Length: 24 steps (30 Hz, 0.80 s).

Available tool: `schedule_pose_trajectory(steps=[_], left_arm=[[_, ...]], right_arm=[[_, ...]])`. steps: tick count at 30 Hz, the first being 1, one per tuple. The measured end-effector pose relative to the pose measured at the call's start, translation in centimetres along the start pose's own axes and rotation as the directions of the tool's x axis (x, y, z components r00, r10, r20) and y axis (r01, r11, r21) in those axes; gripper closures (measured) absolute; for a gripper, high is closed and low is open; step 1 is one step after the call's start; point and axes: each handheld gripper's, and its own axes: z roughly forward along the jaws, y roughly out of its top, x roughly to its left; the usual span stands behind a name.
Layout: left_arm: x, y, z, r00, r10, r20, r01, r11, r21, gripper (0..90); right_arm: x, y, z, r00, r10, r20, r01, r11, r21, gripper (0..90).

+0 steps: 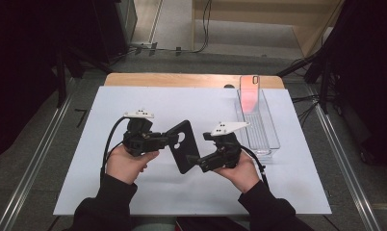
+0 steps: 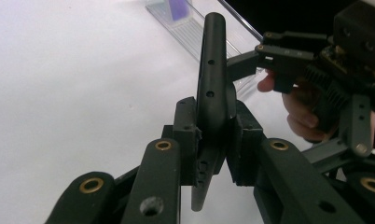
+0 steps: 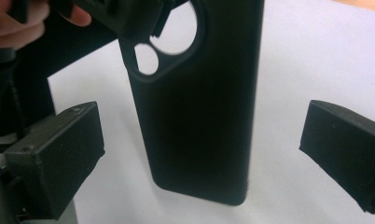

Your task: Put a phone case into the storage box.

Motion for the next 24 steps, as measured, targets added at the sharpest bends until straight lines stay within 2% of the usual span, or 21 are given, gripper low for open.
schedule_pose_trajectory(steps=[3,7,10,14,24], left_arm=[[0.0,0.0,0.2,0.9996,-0.029,0.007,0.029,0.9996,0.007,76.5],[-0.2,-0.1,0.5,0.9993,-0.037,-0.001,0.037,0.9991,0.019,76.5],[-0.5,-0.1,0.7,0.9993,-0.036,-0.013,0.036,0.9991,0.022,76.6],[-1.1,-0.1,0.9,0.9989,-0.012,-0.046,0.013,0.9997,0.020,76.6],[-2.0,-0.3,2.2,0.9994,-0.015,-0.031,0.017,0.9986,0.051,76.5]], right_arm=[[0.5,-0.1,0.4,0.9993,0.001,0.037,-0.001,1.000,-0.009,0.0],[1.1,-0.3,0.8,0.9956,-0.005,0.094,0.007,1.000,-0.019,0.0],[1.3,-0.3,1.0,0.9944,-0.003,0.106,0.006,1.000,-0.027,0.0],[1.7,-0.2,1.2,0.9919,0.001,0.127,0.005,0.999,-0.049,0.0],[2.3,-0.2,2.1,0.9865,0.011,0.164,-0.004,0.999,-0.043,0.0]])
